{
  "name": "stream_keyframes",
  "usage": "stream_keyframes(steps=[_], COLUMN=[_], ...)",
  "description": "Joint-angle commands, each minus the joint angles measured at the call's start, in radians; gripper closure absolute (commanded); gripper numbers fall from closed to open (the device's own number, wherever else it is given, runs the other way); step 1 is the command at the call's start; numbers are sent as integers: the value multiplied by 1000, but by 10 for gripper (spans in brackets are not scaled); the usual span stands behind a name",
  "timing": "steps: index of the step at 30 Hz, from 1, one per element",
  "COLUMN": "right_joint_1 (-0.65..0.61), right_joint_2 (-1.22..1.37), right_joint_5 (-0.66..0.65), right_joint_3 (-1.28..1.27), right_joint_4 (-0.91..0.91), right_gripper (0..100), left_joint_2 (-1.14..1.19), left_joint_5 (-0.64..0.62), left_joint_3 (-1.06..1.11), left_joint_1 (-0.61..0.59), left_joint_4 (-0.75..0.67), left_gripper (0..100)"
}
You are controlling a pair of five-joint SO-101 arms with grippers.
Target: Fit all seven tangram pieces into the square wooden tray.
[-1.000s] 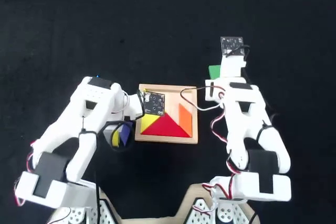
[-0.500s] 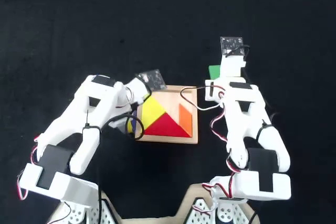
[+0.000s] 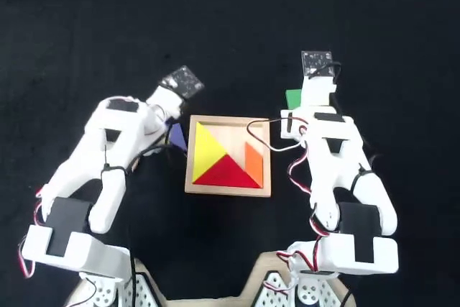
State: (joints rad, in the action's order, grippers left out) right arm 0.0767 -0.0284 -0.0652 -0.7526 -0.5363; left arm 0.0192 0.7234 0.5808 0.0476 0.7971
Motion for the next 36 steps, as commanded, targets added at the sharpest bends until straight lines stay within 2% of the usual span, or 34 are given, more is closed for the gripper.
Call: stream_keyframes(steps=[1, 4, 8, 10, 13, 17, 22, 25, 36], right_joint_1=[-15, -15, -15, -15, -15, -14, -15, -15, -17], right_joint_2=[-2, -2, -2, -2, -2, -2, -2, -1, -1], right_joint_5=[-11, -12, -12, -12, -12, -12, -12, -12, -58], right_joint_3=[51, 50, 50, 51, 51, 50, 50, 50, 48], right_joint_4=[-5, -5, -5, -5, -3, -3, -3, -3, -3], right_gripper=[987, 987, 987, 987, 987, 987, 987, 987, 987], left_joint_2=[-6, -5, -5, -2, 52, 160, 285, 336, 367], left_joint_5=[80, 310, 437, 488, 351, 12, -141, -167, -40], left_joint_3=[-157, -242, -361, -397, -418, -427, -427, -427, -372], left_joint_1=[-33, -28, -25, -22, 15, 41, 42, 25, -44], left_joint_4=[15, 160, 281, 278, 137, -29, -81, -147, -160], left_gripper=[773, 646, 668, 670, 671, 672, 672, 672, 672])
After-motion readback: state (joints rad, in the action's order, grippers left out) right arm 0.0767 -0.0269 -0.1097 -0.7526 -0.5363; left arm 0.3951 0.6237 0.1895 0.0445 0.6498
